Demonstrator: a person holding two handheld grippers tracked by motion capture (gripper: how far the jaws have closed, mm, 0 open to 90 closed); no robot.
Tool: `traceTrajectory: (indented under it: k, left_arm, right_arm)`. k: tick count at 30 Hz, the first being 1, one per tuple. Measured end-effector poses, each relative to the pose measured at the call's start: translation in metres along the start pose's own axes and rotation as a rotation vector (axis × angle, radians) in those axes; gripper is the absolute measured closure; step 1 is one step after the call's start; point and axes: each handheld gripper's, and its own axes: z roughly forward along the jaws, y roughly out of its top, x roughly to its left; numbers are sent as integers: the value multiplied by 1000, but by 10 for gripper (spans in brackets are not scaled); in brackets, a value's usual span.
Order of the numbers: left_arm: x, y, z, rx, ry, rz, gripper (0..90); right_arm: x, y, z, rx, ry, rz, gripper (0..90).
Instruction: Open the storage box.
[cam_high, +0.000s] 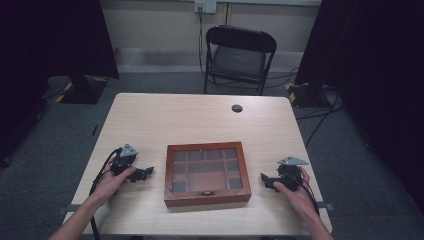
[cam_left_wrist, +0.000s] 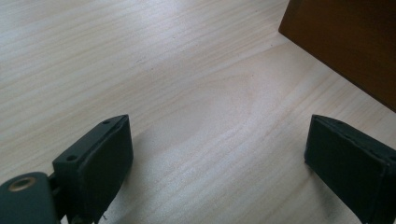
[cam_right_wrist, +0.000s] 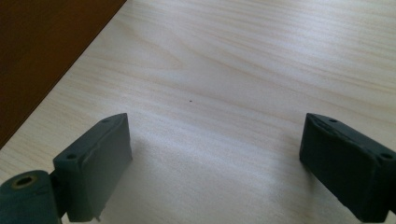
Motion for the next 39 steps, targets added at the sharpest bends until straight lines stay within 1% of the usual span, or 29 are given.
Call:
traceTrajectory:
  k: [5, 7, 8, 11, 12, 13, 14, 15, 16, 17, 18, 19, 20, 21, 22, 23, 24, 25, 27, 29, 30, 31, 33, 34, 35, 36, 37, 38, 39]
  left_arm:
    - [0, 0, 0, 0, 0, 0, 72]
    - [0, 0, 0, 0, 0, 0, 73]
    - [0, 0, 0, 0, 0, 0, 73]
    - [0, 0, 0, 2, 4, 3, 61]
    - [0, 1, 1, 5, 2, 2, 61]
    - [0, 1, 1, 2, 1, 0, 58]
    - [0, 1, 1, 2, 1, 0, 58]
    - [0, 1, 1, 3, 2, -1, 58]
    - [0, 1, 1, 3, 2, 0, 57]
    - [0, 1, 1, 3, 2, 0, 58]
    - [0, 1, 1, 3, 2, -1, 57]
    - [0, 1, 1, 3, 2, -1, 58]
    - [0, 1, 1, 0, -1, -3, 56]
    - [0, 1, 1, 0, -1, -3, 54]
    - [0, 1, 1, 2, -1, -3, 54]
    - [0, 1, 1, 1, 2, -2, 54]
    - [0, 1, 1, 1, -1, -3, 54]
    - [0, 1, 1, 1, -1, -2, 54]
    - [0, 1, 1, 1, 0, -3, 54]
    - [0, 1, 1, 0, 2, -3, 54]
    - [0, 1, 1, 0, 0, -3, 54]
    - [0, 1, 1, 0, 1, -3, 53]
    - [0, 1, 1, 1, 1, -3, 53]
    - [0, 1, 1, 3, -3, -3, 52]
    - [0, 1, 1, 3, -4, -5, 50]
    - [0, 1, 1, 5, -3, -6, 49]
    - [0, 1, 1, 6, -3, -3, 46]
    - [-1, 1, 2, 4, -6, -7, 44]
    - [-1, 1, 2, 4, -6, -7, 43]
  right_arm:
    - [0, 0, 0, 5, 3, -1, 88]
    - [-1, 2, -1, 16, 7, -10, 98]
    - [-1, 3, -2, 22, 17, -11, 162]
    - [-1, 4, -4, 23, 16, 2, 164]
    - [-1, 5, -4, 26, 19, 5, 176]
    - [1, 8, -5, 26, 19, 3, 209]
    - [1, 8, -5, 26, 19, 3, 209]
    - [2, 10, -6, 14, 21, 3, 222]
    - [4, 14, -10, -9, 42, 13, 227]
    - [5, 16, -11, -8, 46, 8, 232]
    - [6, 18, -13, -12, 60, 9, 243]
    - [6, 18, -13, -12, 60, 9, 243]
    - [7, 21, -17, -38, 96, 28, 271]
    - [7, 21, -17, -38, 96, 28, 271]
    - [8, 24, -21, -38, 122, 27, 289]
    - [8, 24, -21, -38, 122, 27, 289]
    - [8, 26, -23, -33, 139, 26, 297]
    - [8, 29, -26, -34, 173, 30, 340]
    - [9, 30, -28, -26, 183, 26, 355]
    - [11, 33, -31, -17, 207, 28, 380]
    - [12, 34, -32, -22, 224, 22, 391]
    - [15, 38, -36, -32, 253, 18, 405]
    - [17, 40, -39, -44, 259, 17, 413]
    - [19, 42, -41, -57, 276, 18, 430]
    - [22, 44, -44, -67, 310, 10, 435]
    - [25, 45, -46, -70, 322, 6, 440]
    - [32, 49, -49, -77, 350, -12, 450]
    - [36, 50, -50, -80, 366, -22, 459]
    - [36, 50, -50, -80, 366, -22, 459]
